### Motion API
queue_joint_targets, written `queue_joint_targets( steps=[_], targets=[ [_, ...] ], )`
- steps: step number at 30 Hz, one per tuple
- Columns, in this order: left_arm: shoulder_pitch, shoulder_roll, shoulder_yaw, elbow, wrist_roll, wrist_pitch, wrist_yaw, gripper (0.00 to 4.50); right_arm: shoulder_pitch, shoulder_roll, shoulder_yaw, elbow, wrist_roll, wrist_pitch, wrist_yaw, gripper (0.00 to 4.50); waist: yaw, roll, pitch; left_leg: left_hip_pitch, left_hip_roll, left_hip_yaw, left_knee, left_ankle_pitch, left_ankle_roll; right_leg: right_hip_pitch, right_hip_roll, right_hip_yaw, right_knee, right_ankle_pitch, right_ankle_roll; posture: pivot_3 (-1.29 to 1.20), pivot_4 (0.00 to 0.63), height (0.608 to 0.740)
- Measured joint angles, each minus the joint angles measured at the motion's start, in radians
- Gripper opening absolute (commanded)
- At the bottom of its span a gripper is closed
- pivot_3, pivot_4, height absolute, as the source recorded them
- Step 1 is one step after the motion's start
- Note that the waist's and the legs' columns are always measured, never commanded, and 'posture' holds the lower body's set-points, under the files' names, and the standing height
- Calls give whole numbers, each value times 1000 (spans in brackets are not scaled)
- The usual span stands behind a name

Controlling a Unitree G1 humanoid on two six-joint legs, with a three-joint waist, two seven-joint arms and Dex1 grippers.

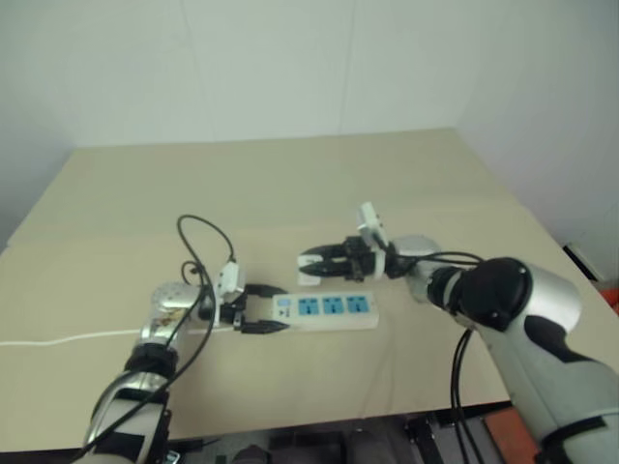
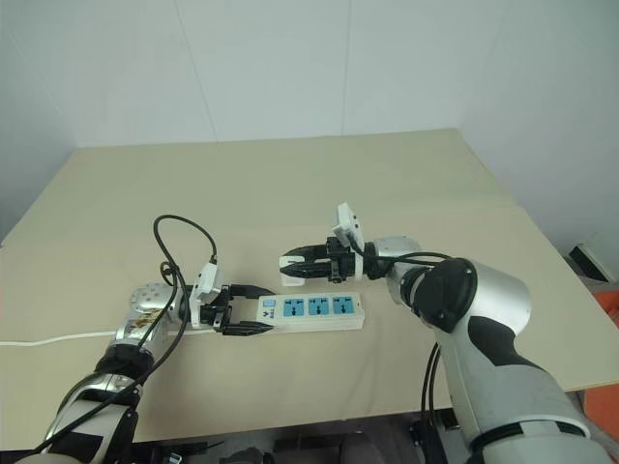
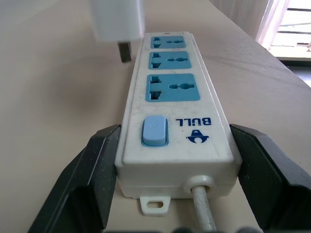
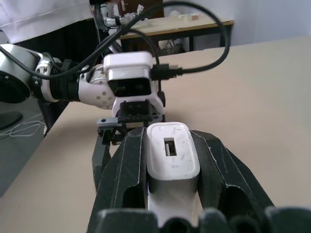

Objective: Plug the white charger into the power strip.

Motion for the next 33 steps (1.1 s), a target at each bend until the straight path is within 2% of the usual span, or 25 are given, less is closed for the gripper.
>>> queue_joint_targets(
  steps=[16, 26, 33],
  targets=[
    [2, 1, -1, -6, 1, 11, 4, 3216, 34, 32, -3, 2, -32, -27, -41, 1124, 0, 0, 0, 0, 0, 0, 0, 0, -1, 0, 0, 0, 0, 0, 0, 0, 150, 740],
    [1, 0, -1, -5, 1, 11, 4, 3216, 40, -21, -8, 2, -40, -31, -33, 1124, 0, 0, 0, 1, 0, 0, 0, 0, -1, 1, 0, 0, 0, 0, 0, 0, 150, 740],
    [0, 0, -1, -1, 1, 10, 3, 3216, 39, -9, -23, 2, -60, -27, -5, 1124, 0, 0, 0, 1, 0, 0, 0, 0, -1, 1, 0, 0, 0, 0, 0, 0, 150, 740]
  ],
)
